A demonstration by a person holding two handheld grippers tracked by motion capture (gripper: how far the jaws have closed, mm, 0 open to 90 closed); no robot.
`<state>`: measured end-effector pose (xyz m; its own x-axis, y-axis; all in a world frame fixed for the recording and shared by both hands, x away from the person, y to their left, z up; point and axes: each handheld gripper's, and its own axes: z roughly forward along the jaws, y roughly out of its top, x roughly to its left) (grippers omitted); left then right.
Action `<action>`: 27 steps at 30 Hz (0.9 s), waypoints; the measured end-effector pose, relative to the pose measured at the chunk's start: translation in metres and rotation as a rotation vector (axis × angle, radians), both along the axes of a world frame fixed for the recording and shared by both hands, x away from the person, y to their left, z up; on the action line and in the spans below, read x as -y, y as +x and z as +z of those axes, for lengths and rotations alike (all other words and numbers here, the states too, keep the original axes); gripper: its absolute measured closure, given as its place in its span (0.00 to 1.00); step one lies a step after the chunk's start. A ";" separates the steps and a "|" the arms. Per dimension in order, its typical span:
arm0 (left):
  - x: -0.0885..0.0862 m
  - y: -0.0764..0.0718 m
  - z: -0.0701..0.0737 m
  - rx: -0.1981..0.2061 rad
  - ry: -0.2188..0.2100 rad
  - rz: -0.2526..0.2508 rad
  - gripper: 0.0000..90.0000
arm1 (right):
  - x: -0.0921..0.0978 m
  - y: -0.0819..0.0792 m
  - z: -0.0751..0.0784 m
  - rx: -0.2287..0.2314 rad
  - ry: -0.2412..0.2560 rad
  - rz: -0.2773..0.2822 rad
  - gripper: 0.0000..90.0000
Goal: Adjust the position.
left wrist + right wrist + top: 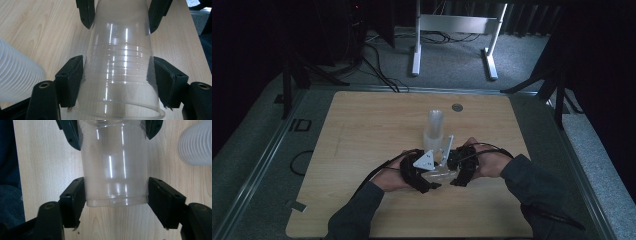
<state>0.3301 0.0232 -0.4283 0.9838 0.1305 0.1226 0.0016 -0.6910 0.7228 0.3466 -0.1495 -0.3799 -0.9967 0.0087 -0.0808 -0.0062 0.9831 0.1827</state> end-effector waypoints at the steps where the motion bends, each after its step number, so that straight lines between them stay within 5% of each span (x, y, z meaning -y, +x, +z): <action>1: 0.000 0.000 0.000 0.000 0.000 0.000 0.34 | 0.000 0.000 0.000 0.000 0.000 0.000 0.38; 19: 0.000 0.000 0.001 0.012 -0.022 0.024 0.21 | 0.003 0.001 0.000 -0.007 0.019 0.003 0.46; 27: -0.004 0.002 0.003 -0.018 -0.076 0.051 0.19 | 0.007 0.003 0.000 -0.009 0.038 -0.013 0.47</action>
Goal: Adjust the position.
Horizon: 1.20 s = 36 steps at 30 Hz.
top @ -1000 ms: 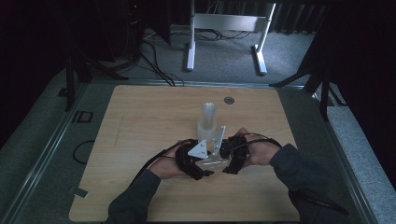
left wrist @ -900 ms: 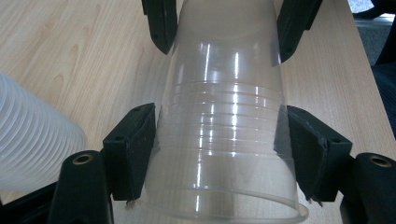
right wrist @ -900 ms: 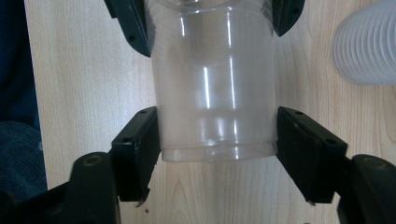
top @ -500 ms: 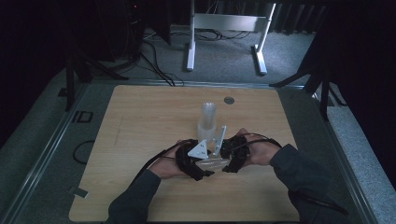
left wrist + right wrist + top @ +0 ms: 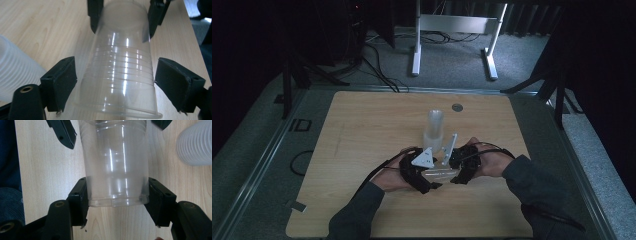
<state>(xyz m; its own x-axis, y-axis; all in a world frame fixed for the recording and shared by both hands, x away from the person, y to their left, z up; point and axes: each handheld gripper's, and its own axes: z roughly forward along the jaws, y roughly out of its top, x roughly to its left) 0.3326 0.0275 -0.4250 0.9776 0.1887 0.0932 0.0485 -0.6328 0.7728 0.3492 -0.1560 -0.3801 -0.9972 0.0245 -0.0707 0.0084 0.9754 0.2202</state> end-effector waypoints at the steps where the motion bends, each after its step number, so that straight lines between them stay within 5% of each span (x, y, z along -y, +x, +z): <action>1: -0.001 0.000 0.000 -0.002 -0.017 0.012 0.18 | 0.002 0.000 -0.001 -0.002 0.005 -0.006 0.47; 17: -0.017 0.003 0.005 0.034 -0.079 0.087 0.17 | 0.019 0.006 -0.003 -0.009 0.057 -0.067 0.47; 36: -0.037 0.004 0.007 0.024 -0.149 0.136 0.17 | 0.045 0.014 -0.008 -0.005 0.149 -0.150 0.47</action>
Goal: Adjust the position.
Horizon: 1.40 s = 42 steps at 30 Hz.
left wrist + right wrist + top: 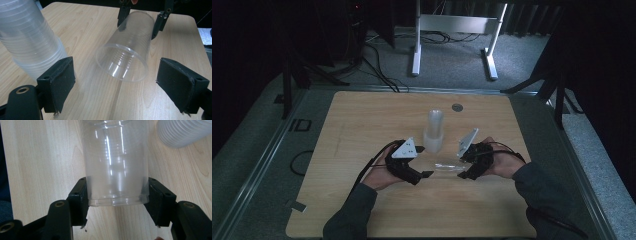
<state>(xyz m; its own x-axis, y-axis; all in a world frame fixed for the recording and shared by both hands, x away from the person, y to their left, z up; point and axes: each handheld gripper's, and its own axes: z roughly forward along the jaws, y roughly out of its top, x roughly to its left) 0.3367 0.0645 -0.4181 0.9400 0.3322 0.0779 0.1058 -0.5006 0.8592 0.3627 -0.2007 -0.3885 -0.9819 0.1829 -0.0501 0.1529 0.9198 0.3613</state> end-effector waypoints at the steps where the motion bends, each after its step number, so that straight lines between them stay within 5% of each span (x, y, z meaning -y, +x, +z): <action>1: -0.001 0.000 0.000 0.001 0.001 0.000 0.17 | 0.001 0.000 0.000 0.002 0.007 -0.006 0.47; 18: -0.005 0.002 -0.005 -0.016 -0.021 0.022 0.17 | 0.012 0.003 -0.003 0.016 0.166 -0.051 0.47; 29: -0.013 0.007 -0.006 -0.047 -0.075 0.033 0.21 | 0.012 0.001 -0.002 0.037 0.276 -0.072 0.47; 42: -0.018 0.009 -0.005 -0.056 -0.111 0.044 0.23 | 0.011 -0.001 -0.003 0.048 0.350 -0.085 0.47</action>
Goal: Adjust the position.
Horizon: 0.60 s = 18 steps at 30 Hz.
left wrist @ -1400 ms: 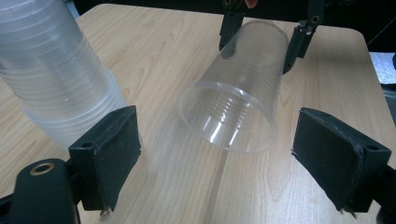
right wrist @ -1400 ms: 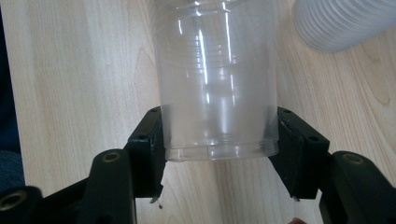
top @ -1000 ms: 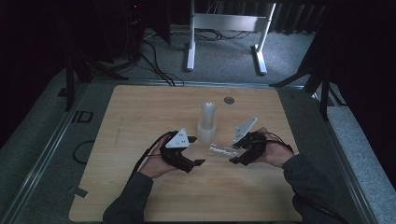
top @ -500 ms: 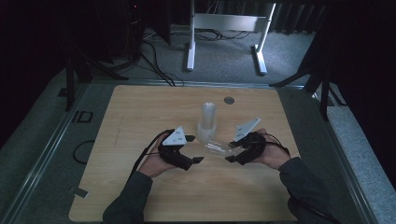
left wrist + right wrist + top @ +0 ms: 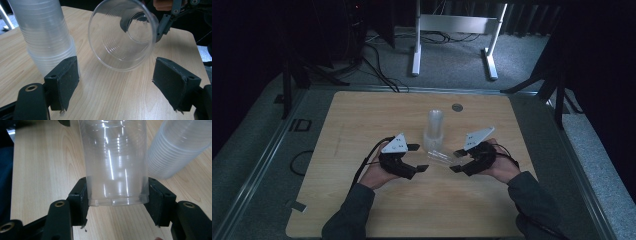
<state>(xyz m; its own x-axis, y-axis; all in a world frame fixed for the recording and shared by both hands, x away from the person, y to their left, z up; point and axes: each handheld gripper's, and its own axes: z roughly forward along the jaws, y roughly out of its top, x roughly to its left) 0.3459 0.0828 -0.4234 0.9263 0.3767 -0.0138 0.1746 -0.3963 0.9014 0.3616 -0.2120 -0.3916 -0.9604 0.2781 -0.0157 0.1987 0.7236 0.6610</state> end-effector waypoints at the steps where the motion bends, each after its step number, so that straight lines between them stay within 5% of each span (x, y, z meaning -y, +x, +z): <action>1: 0.000 0.000 0.000 -0.002 -0.001 -0.001 0.23 | 0.000 0.000 0.000 0.001 0.010 -0.001 0.47; 18: -0.002 0.002 0.001 -0.013 -0.027 -0.001 0.24 | -0.002 0.000 0.002 0.009 0.135 -0.012 0.47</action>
<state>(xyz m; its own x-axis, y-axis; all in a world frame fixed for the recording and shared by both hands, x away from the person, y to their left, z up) 0.3477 0.0850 -0.4223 0.9264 0.3747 -0.0361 0.1860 -0.3724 0.9092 0.3613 -0.2103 -0.3899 -0.9569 0.2899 0.0138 0.2005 0.6257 0.7539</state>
